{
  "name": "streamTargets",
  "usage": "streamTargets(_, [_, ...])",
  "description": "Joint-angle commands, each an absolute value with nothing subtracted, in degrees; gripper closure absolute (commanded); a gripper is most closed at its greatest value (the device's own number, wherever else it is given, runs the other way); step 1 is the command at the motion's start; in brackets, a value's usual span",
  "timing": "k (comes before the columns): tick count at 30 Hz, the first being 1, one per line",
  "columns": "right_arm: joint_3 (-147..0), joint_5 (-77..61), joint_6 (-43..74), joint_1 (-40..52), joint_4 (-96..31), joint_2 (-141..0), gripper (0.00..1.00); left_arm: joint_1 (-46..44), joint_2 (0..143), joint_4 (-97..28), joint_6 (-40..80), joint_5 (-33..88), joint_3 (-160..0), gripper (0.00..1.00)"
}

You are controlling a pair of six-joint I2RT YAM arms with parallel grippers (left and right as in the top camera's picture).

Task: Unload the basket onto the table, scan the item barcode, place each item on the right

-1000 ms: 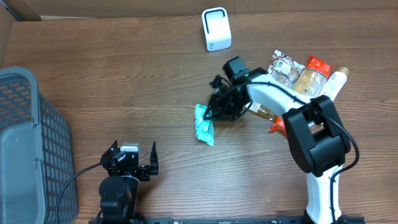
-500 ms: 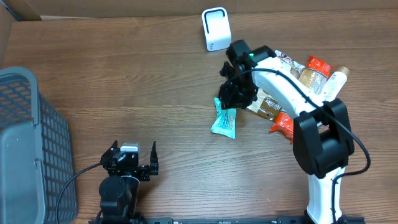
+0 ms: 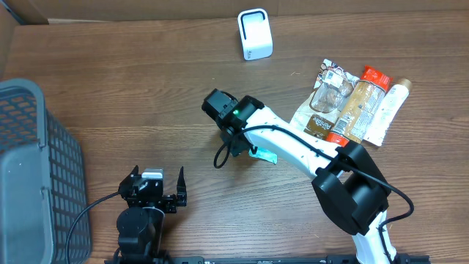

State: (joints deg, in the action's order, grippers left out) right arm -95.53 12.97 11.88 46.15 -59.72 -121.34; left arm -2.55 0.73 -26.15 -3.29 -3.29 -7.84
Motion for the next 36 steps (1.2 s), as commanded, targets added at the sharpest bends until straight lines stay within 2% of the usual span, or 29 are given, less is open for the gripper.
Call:
streamTargets(1, [-92.2,18.2,15.0,45.1,-57.8,-119.7,0.41,-2.5,0.3,-26.2,-2.6,-3.8,-7.5,0.0])
streamTargets(9, [-88.3,25.1,15.0,48.0,-55.7,-119.7,0.37,-2.5,0.3,-26.2,-2.6,-3.8,-7.5,0.0])
streamTargets(21, [-80.2,30.5,15.0,47.7,-55.8,-119.8,0.37,-2.5,0.3,-26.2,-2.6,-3.8,-7.5,0.0])
streamTargets(22, [-79.8,30.5,15.0,47.7,-55.8,-119.8,0.41,-2.5,0.3,-26.2,-2.6,-3.8,-7.5,0.01])
streamTargets(23, [-79.7,30.5,15.0,47.7,-55.8,-119.8,0.48,-2.5,0.3,-26.2,-2.6,-3.8,-7.5,0.0])
streamTargets(25, [-79.5,30.6,15.0,47.7,-55.6,-119.8,0.67,-2.5,0.3,-26.2,-2.6,-3.8,-7.5,0.0])
streamTargets(26, [-79.5,30.7,14.9,47.7,-55.5,-119.8,0.69,-2.5,0.3,-26.2,-2.6,-3.8,-7.5,0.0])
streamTargets(28, [-79.5,31.9,14.7,47.7,-55.6,-119.8,0.68,-2.5,0.3,-26.2,-2.6,-3.8,-7.5,0.01])
streamTargets(29, [-79.5,33.6,13.0,47.6,-55.8,-119.8,0.57,-2.5,0.3,-26.2,-2.6,-3.8,-7.5,0.01])
streamTargets(32, [-79.5,37.8,10.5,47.5,-57.3,-119.8,0.45,-2.5,0.3,-26.2,-2.6,-3.8,-7.5,0.0])
streamTargets(36, [-79.5,38.9,8.4,47.5,-57.2,-119.8,0.39,-2.5,0.3,-26.2,-2.6,-3.8,-7.5,0.0])
